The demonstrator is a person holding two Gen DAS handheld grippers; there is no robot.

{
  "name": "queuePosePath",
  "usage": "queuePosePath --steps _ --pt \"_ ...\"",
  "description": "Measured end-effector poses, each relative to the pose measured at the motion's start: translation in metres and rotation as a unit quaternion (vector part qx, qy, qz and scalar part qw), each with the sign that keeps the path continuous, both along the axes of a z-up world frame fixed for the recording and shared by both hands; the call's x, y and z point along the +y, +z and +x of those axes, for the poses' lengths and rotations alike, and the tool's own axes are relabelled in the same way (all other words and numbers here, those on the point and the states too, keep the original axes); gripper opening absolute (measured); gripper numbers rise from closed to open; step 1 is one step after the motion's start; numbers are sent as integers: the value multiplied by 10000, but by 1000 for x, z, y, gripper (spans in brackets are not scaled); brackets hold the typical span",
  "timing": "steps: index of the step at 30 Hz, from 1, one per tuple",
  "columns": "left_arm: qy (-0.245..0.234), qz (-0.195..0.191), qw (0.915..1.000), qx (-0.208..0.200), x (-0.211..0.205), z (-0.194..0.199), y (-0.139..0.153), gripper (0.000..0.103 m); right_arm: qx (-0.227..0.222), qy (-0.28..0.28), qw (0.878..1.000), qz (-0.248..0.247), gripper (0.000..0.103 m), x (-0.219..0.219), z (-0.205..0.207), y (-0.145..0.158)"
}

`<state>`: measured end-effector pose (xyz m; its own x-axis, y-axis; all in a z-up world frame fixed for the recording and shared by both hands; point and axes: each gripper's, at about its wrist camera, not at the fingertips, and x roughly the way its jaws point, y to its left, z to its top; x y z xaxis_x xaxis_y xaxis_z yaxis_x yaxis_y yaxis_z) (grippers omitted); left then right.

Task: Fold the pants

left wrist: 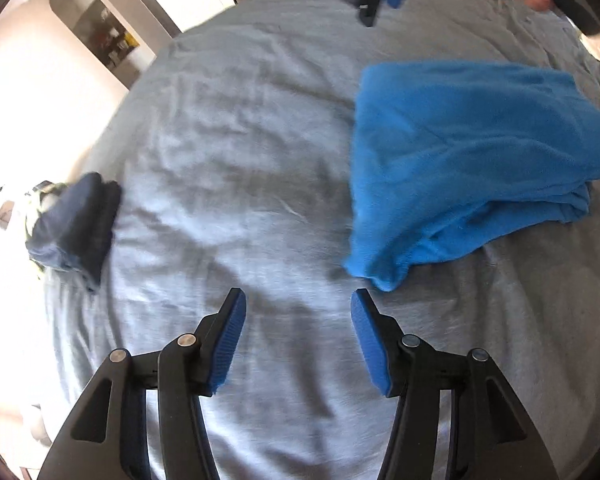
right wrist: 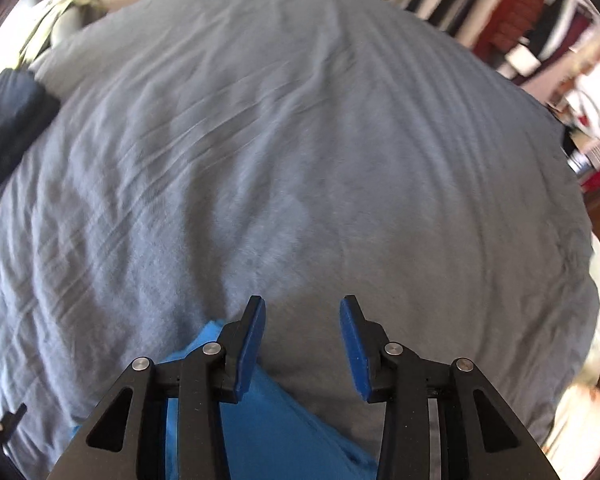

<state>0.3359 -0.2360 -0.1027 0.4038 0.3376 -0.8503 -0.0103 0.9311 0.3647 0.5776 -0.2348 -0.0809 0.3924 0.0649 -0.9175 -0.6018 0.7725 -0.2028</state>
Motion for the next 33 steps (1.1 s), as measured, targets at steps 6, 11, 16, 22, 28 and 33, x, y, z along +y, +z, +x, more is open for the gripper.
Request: queuePosePath --steps 6,11,16,22,28,33 --pt "-446 89 9978 -491 1 -4 24 54 158 -748 9942 751 44 -53 -22 34" --pt "-1384 -72 9843 -1090 -26 4 29 54 1115 148 9836 1412 43 -41 -28 20" --pt "-1664 -150 9753 -1446 -39 18 22 49 1458 1206 9765 1034 43 -13 -37 6" --pt "-1734 -440 9800 -866 -48 34 -21 25 1566 1416 9749 703 26 5 -32 -22" --pt "-1688 -527 9820 -665 -50 27 -39 20 1537 1129 9805 466 18 0 -18 -48" --pt "-1604 -613 9836 -554 -49 22 -42 18 1391 953 9850 381 12 0 -13 -56"
